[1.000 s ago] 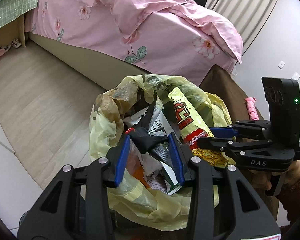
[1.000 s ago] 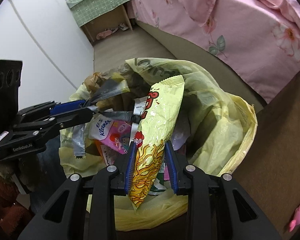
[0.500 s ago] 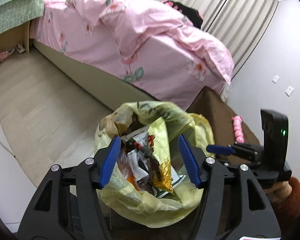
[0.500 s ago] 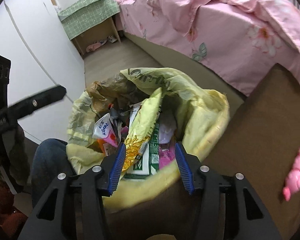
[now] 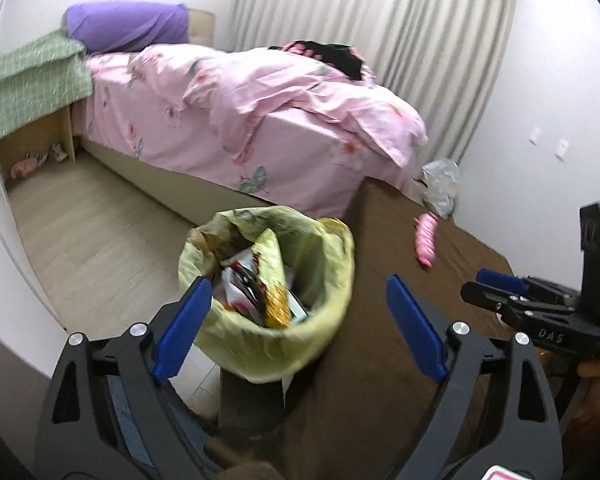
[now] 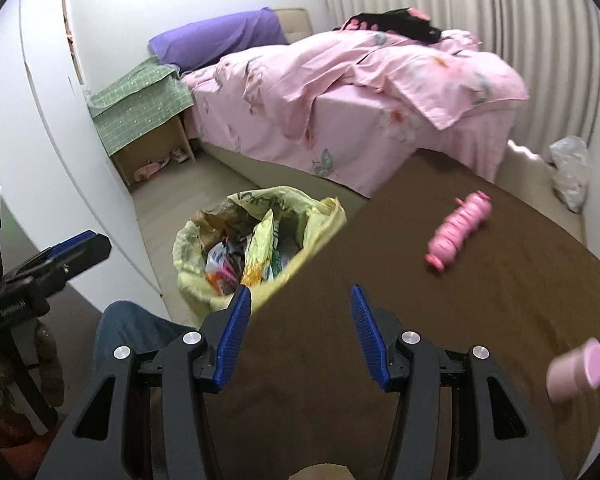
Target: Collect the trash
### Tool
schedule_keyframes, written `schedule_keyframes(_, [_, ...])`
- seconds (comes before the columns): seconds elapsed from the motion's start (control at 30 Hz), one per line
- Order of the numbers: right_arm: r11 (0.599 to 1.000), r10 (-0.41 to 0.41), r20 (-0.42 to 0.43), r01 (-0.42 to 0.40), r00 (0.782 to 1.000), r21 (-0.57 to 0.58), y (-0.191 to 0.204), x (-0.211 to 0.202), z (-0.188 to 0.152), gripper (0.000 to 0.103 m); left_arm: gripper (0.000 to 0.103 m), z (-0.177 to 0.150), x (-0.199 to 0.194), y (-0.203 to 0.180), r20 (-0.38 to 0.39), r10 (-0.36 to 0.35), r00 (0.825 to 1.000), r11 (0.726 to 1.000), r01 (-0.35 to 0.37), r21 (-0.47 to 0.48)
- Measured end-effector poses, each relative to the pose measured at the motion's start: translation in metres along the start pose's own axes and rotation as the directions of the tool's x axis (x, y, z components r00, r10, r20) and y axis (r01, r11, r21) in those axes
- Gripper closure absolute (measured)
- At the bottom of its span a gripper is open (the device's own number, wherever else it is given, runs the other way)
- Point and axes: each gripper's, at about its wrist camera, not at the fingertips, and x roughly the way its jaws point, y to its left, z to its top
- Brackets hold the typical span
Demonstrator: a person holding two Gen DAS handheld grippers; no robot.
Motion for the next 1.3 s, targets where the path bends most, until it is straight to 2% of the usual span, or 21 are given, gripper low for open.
schedule_keyframes(0.2, [0.999,-0.044,0.05,0.043,0.998,0.026,0.008,-0.042,-0.034,0.054,0.018,-0.02,-0.031,-0.031,0.016,0.065,0.998,0.995,-0.066,0.075])
schedule_keyframes(0.33, [0.996,-0.09,0.084,0.09,0.992,0.011,0.024,-0.061,-0.051,0.054,0.018,-0.031,-0.043,-0.033,-0.019,0.094,0.995,0.994,-0.093,0.064])
schedule_keyframes(0.47, [0.995,-0.104,0.1,0.104,0.99,0.001,0.034,-0.069,-0.06,0.054,0.018,-0.039,-0.05,-0.032,-0.037,0.143,0.989,0.988,-0.141,0.064])
schedule_keyframes(0.63, [0.995,-0.099,0.077,0.098,0.992,0.021,0.037,-0.069,-0.066,0.054,0.018,-0.044,-0.055,-0.033,-0.042,0.186,0.982,0.981,-0.183,0.07])
schedule_keyframes(1.3, [0.997,-0.08,0.068,0.079,0.994,0.027,0.048,-0.069,-0.072,0.054,0.018,-0.045,-0.056,-0.028,-0.05,0.18,0.982,0.983,-0.177,0.054])
